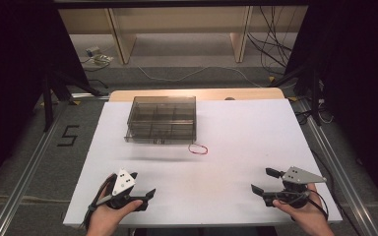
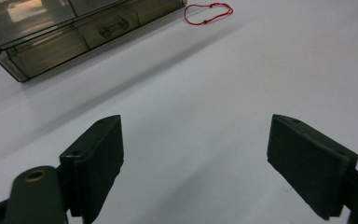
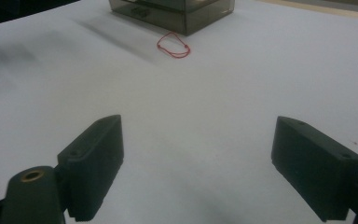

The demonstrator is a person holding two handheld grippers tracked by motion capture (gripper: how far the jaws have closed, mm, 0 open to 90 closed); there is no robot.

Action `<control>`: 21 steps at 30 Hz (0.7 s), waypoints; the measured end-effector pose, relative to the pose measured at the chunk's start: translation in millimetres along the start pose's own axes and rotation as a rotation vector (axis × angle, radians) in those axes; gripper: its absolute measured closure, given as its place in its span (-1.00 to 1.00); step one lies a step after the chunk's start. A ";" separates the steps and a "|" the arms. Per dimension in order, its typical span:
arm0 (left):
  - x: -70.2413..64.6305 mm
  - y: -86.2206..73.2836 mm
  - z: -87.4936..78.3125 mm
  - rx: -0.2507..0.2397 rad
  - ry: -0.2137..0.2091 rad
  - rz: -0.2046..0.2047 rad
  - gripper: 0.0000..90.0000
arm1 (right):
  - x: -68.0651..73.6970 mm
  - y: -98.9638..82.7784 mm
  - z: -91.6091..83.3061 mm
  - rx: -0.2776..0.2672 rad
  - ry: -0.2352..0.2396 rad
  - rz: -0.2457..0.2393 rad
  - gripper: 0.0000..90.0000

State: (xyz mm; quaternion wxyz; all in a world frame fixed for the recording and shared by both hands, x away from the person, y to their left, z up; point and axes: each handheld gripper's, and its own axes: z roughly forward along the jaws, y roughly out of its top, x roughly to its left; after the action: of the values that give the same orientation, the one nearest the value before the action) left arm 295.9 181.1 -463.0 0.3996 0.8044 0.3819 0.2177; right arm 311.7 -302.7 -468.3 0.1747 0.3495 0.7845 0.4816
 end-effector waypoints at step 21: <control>0.2 -3.4 3.7 -0.002 -0.008 0.000 -0.57 | 9.6 16.0 16.1 0.017 0.053 -0.097 -0.32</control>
State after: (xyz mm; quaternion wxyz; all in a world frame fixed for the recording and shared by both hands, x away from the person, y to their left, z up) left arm 296.9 180.8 -467.9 0.4019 0.8050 0.3799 0.2149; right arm 320.9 -281.0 -461.3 0.1740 0.2998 0.8089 0.4748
